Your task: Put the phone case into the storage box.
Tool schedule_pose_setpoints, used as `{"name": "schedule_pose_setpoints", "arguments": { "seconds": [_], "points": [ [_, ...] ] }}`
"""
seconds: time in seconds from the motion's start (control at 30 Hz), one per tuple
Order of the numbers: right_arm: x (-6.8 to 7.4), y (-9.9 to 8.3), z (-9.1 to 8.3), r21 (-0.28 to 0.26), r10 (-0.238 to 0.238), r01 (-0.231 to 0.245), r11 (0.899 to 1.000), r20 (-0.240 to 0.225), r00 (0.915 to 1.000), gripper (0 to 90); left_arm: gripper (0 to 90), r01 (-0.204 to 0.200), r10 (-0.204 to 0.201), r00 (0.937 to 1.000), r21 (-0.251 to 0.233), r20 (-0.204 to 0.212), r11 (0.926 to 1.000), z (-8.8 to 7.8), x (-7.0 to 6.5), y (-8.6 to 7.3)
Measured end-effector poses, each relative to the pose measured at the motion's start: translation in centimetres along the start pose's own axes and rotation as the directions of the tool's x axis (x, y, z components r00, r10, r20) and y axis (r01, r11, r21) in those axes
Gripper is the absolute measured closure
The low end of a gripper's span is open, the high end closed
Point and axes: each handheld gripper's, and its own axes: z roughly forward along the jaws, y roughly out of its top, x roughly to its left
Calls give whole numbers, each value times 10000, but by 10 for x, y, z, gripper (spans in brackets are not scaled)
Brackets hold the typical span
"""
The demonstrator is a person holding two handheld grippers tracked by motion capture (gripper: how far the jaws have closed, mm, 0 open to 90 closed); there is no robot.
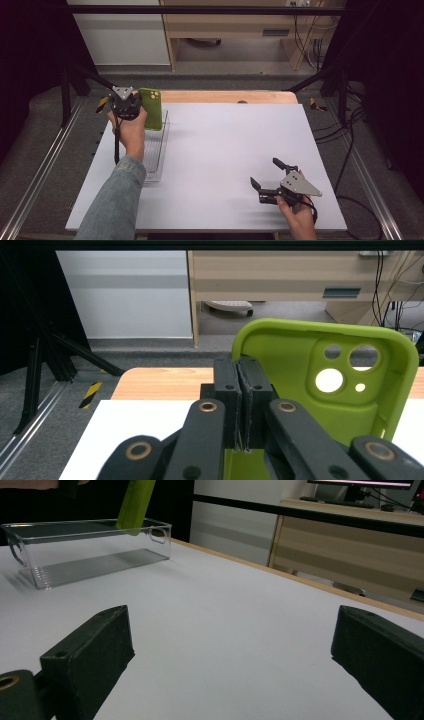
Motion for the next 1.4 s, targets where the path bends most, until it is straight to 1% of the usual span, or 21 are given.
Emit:
{"name": "schedule_pose_setpoints", "arguments": {
  "seconds": [0.13,0.23,0.37,0.7,0.9,1.0,1.13,1.4],
  "points": [
    [0,0,0,4,-61,61,10000,-21,10000,36,877,92,-92,10000,80,-12,9999,1,1,-3],
    [0,-1,0,33,-81,82,10000,-24,10000,36,877,248,-248,9997,114,-34,9996,3,2,-4],
    [0,-1,1,69,-106,106,9999,-53,9999,36,877,177,-175,9998,179,-102,9997,5,2,-6],
    [0,-1,1,45,-65,65,10000,-57,10000,36,877,308,-305,9995,268,-126,9992,8,3,-7],
    [0,-1,1,17,-24,24,10000,-57,10000,36,877,261,-256,9995,310,-172,9992,9,3,-8],
    [0,-1,1,22,-21,21,10000,-59,10000,36,877,101,-93,9997,383,-222,9992,9,3,-9],
    [-1,-1,0,14,-14,14,10000,-37,10000,36,876,85,-77,9998,397,-199,9992,10,3,-10],
    [-1,-1,1,31,-35,35,10000,-29,10000,35,877,203,-189,9995,553,-244,9983,12,6,-15]
  ]
}}
